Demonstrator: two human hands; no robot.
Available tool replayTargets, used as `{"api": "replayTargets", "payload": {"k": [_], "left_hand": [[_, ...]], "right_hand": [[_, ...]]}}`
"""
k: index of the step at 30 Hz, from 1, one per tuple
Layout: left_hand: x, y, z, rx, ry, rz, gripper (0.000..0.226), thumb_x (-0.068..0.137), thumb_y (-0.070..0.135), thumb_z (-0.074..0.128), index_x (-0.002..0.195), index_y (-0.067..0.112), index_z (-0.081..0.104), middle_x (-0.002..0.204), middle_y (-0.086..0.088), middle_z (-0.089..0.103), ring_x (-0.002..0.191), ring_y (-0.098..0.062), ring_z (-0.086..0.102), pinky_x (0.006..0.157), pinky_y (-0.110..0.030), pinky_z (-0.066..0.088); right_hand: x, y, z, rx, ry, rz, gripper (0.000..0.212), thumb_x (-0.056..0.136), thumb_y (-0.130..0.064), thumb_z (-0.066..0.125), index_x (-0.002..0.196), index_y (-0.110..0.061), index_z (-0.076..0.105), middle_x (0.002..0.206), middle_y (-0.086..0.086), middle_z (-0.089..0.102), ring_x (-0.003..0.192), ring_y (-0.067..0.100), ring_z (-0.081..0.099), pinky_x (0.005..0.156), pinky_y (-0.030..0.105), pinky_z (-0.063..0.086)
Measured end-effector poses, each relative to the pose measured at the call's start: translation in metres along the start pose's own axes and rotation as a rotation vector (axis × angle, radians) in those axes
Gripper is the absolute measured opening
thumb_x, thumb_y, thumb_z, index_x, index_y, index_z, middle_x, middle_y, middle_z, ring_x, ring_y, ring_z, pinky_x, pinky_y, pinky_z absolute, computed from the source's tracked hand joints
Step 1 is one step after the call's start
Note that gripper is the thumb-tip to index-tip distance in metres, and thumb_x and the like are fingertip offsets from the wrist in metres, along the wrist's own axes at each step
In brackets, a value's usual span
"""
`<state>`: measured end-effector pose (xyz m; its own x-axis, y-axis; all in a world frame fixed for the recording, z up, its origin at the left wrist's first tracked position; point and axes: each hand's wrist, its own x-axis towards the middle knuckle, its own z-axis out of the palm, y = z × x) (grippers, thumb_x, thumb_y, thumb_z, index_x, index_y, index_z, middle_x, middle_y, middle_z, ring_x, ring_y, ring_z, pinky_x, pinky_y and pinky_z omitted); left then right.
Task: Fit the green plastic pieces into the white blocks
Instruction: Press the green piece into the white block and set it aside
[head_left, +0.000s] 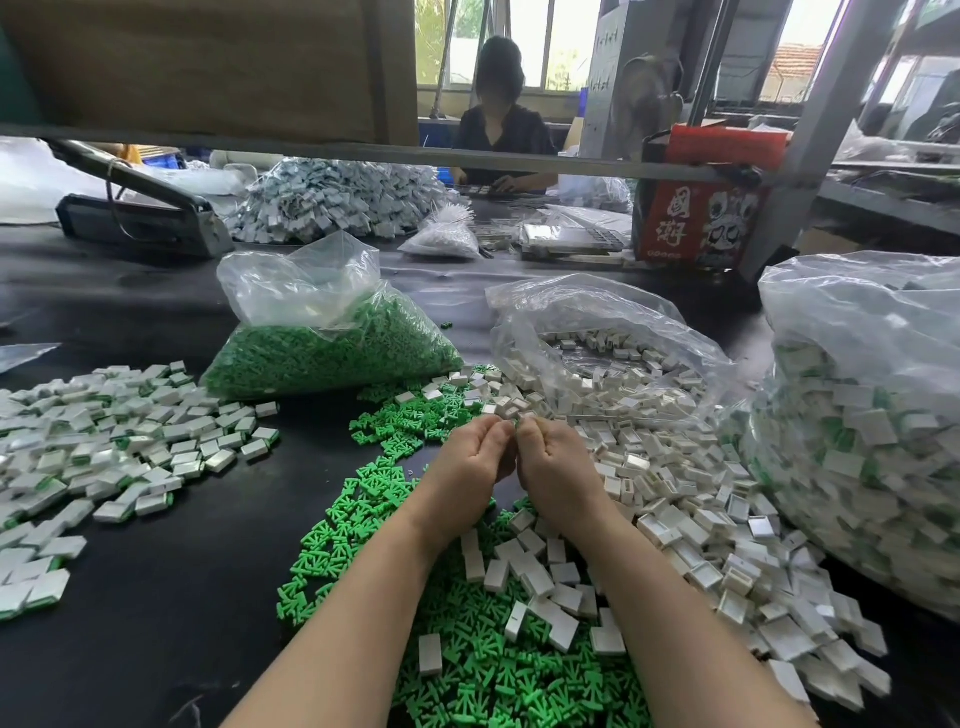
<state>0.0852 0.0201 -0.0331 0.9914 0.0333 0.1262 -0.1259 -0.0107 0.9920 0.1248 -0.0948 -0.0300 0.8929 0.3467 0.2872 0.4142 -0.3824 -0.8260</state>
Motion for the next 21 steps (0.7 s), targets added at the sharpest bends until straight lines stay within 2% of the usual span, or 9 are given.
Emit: {"api": "replayTargets", "payload": {"k": [3,5,7,11,17,19,21], "left_hand": [[-0.0006,0.0017,0.0004,0.063,-0.009,0.004,0.024,0.105,0.015,0.04,0.096,0.008,0.06,0.094,-0.014,0.061,0.093,-0.02,0.06,0.09,-0.04,0.052],[-0.0009,0.0028,-0.0005,0.099,-0.014,-0.006,0.024,0.105,0.017,0.04,0.097,0.006,0.06,0.095,-0.017,0.058,0.093,-0.025,0.057,0.095,-0.05,0.048],[-0.0012,0.0036,-0.0014,0.136,-0.02,-0.01,0.023,0.105,0.018,0.04,0.095,0.01,0.06,0.094,-0.016,0.058,0.091,-0.025,0.055,0.095,-0.054,0.046],[-0.0008,0.0032,-0.0031,0.185,-0.026,0.005,0.024,0.105,0.018,0.04,0.096,0.007,0.059,0.093,-0.017,0.057,0.089,-0.025,0.055,0.093,-0.055,0.045],[-0.0004,0.003,-0.0046,0.228,-0.046,0.01,0.025,0.105,0.018,0.04,0.097,0.001,0.057,0.095,-0.026,0.059,0.088,-0.026,0.055,0.092,-0.056,0.045],[-0.0002,0.0022,-0.006,0.235,-0.054,0.012,0.027,0.105,0.019,0.04,0.098,-0.002,0.055,0.091,-0.02,0.056,0.086,-0.024,0.052,0.09,-0.057,0.044],[0.0,0.0011,-0.0061,0.213,-0.059,0.018,0.026,0.105,0.02,0.04,0.098,0.0,0.056,0.091,-0.016,0.056,0.086,-0.023,0.052,0.087,-0.052,0.048]], "right_hand": [[-0.0014,-0.0004,-0.0002,-0.033,-0.007,-0.015,0.044,0.099,-0.025,0.034,0.07,-0.001,0.058,0.071,0.017,0.06,0.069,0.031,0.055,0.063,0.04,0.043],[-0.0017,-0.0001,-0.0011,-0.033,-0.022,-0.014,0.044,0.089,-0.034,0.03,0.067,-0.006,0.055,0.067,0.012,0.058,0.063,0.024,0.051,0.059,0.036,0.039],[-0.0019,0.0008,-0.0023,-0.028,-0.039,-0.014,0.038,0.085,-0.035,0.03,0.063,-0.012,0.052,0.063,0.004,0.053,0.058,0.015,0.046,0.056,0.033,0.034],[-0.0023,0.0025,-0.0037,-0.062,-0.059,-0.03,0.035,0.083,-0.034,0.033,0.064,-0.011,0.053,0.062,0.001,0.054,0.057,0.011,0.046,0.054,0.03,0.035],[-0.0036,0.0025,-0.0046,-0.192,-0.093,-0.085,0.041,0.083,-0.035,0.028,0.073,-0.009,0.059,0.073,0.006,0.062,0.069,0.02,0.055,0.062,0.036,0.04],[-0.0034,0.0032,-0.0036,-0.183,-0.093,-0.085,0.042,0.083,-0.035,0.028,0.075,-0.008,0.06,0.074,0.006,0.063,0.07,0.02,0.056,0.064,0.037,0.042],[-0.003,0.004,-0.0045,-0.179,-0.096,-0.082,0.042,0.083,-0.035,0.028,0.077,-0.008,0.06,0.075,0.007,0.063,0.072,0.022,0.056,0.066,0.04,0.045]]}}
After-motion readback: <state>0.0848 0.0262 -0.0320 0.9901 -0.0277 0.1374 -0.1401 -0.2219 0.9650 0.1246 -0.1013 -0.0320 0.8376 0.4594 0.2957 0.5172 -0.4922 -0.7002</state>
